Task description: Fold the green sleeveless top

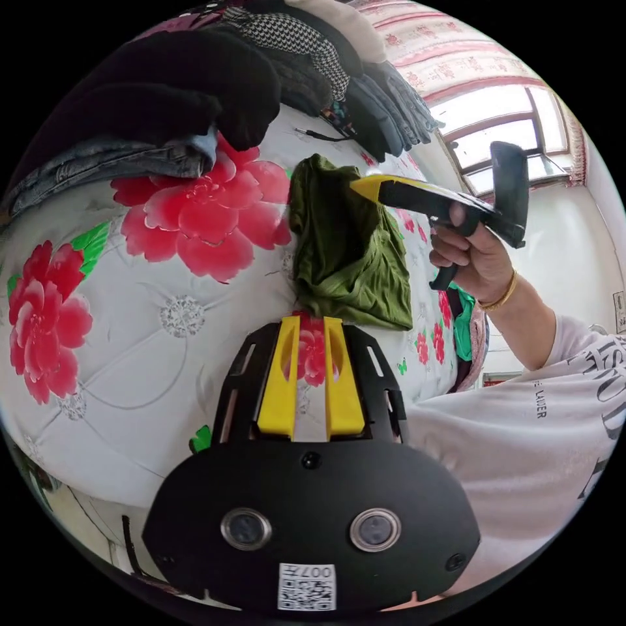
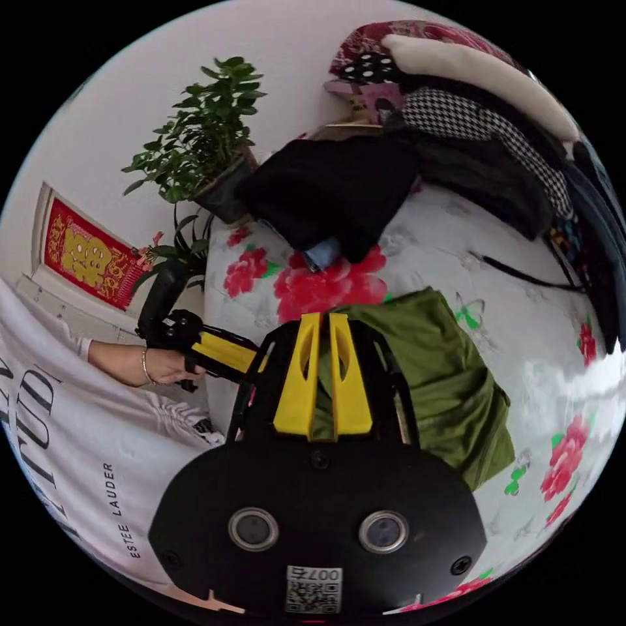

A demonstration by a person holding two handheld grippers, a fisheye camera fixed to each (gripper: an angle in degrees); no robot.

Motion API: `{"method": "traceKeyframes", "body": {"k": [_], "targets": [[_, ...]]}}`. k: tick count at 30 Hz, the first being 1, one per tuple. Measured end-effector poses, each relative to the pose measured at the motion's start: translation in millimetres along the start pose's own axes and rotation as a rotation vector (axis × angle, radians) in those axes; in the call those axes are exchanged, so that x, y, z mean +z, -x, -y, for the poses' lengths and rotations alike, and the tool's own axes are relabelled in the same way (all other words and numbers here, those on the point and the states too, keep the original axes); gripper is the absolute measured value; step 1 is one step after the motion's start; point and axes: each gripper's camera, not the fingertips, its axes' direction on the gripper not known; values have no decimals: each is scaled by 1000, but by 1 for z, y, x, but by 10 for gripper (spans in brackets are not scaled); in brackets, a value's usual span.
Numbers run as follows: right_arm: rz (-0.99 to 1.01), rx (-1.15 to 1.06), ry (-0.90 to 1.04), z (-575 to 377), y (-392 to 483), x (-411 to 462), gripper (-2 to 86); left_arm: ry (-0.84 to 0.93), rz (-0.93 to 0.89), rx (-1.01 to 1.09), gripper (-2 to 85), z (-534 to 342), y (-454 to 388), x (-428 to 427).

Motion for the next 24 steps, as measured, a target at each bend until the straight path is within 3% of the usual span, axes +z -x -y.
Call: {"method": "traceKeyframes", "body": {"k": [3,6,12,16,20,24], "targets": [[13,-31,16,7,6,7,74,-18,-55,-31,69,-4,5,-11],[68,84,-24,-33,-28,-11,81,-31,-105,-43,88,-7,8,-20],[27,511,-131,-212,-137,-80,83,-4,-185,-31,134,-7,7,-26],[129,765,-131,-308,-186,-82,82,25,-218,-42,137,2,6,-20],[219,816,-200,-333,-207,-69,69,43,-223,-81,112,10,8,-12],[359,826,-196,-333,-232,-53,37,47,-309,-193,15,12,21,4]]}}
